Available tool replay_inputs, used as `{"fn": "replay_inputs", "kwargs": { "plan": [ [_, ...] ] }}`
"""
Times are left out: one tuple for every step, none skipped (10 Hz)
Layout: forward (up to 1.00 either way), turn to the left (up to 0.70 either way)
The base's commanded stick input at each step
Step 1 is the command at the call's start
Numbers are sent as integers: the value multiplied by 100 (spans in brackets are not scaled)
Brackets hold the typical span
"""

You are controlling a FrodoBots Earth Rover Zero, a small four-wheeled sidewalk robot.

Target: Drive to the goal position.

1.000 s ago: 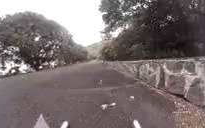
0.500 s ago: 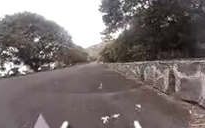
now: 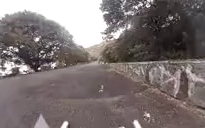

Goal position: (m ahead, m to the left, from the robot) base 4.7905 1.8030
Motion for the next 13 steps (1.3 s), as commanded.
{"fn": "replay_inputs", "kwargs": {
  "plan": [
    [50,0],
    [50,0],
    [50,0],
    [50,0],
    [50,0],
    [50,0],
    [50,0],
    [50,0],
    [50,0],
    [50,0],
    [50,0],
    [50,0],
    [50,0]
  ]
}}
